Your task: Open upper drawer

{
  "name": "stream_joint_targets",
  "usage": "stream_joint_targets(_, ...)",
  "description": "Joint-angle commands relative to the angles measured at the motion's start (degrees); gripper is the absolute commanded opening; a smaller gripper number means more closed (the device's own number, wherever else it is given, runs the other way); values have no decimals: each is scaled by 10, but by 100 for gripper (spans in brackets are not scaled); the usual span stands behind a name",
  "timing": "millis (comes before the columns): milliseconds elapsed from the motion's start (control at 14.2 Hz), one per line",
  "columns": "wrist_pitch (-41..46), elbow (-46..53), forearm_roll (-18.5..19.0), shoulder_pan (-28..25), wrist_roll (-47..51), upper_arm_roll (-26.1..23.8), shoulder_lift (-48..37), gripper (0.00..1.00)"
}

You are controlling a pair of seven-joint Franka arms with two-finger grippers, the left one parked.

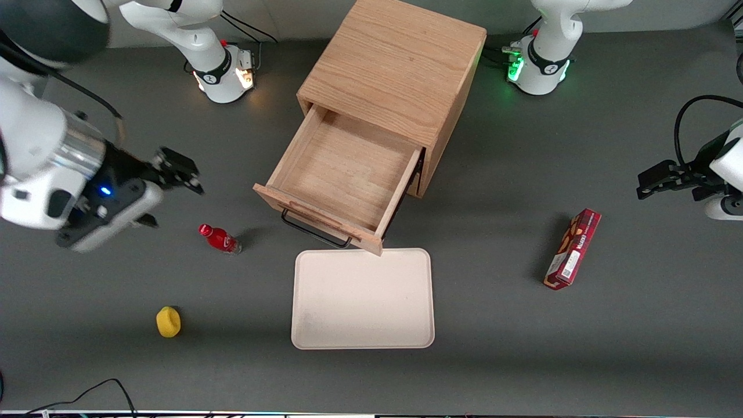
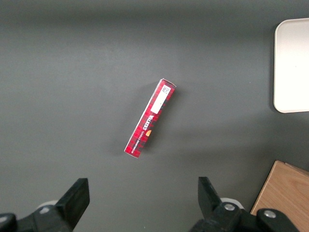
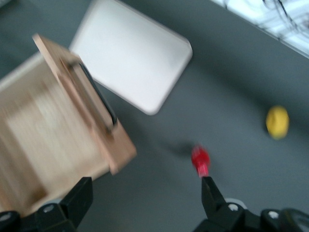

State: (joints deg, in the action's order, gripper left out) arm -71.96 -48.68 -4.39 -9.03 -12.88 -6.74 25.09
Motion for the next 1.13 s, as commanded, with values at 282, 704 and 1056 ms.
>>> stream_joint_targets(282,43,-252,47,0,120,81,-180,100)
stream_joint_targets(704,-190,-601,47,11,132,114,-404,100)
stream_joint_targets(1056,-183,-561,49,12,177,126,-378,100)
